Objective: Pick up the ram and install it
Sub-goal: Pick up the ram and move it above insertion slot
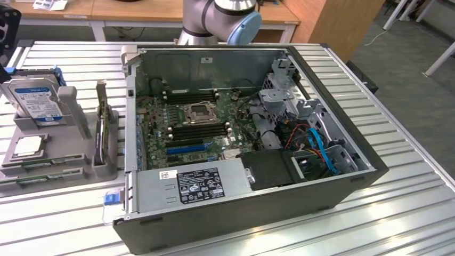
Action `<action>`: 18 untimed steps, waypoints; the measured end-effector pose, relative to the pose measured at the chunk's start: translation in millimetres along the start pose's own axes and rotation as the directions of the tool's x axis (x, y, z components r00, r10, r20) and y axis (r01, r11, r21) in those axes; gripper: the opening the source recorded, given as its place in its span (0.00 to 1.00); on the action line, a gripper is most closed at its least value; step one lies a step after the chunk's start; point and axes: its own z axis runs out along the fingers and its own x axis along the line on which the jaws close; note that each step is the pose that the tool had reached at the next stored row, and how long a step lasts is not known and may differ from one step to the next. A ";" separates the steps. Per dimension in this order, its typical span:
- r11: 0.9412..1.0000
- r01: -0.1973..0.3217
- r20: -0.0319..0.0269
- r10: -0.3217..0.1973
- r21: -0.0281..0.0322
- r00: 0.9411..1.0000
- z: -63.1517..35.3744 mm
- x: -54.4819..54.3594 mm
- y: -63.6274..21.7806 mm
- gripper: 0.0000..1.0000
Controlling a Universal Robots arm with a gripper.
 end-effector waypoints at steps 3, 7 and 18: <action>0.999 0.054 -0.002 -0.054 -0.001 0.999 0.1 0.0 0.0 0.10; 0.992 0.126 -0.006 -0.126 -0.003 0.992 0.2 0.0 0.0 0.10; 0.950 0.312 -0.013 -0.313 -0.009 0.950 0.6 0.0 0.0 0.10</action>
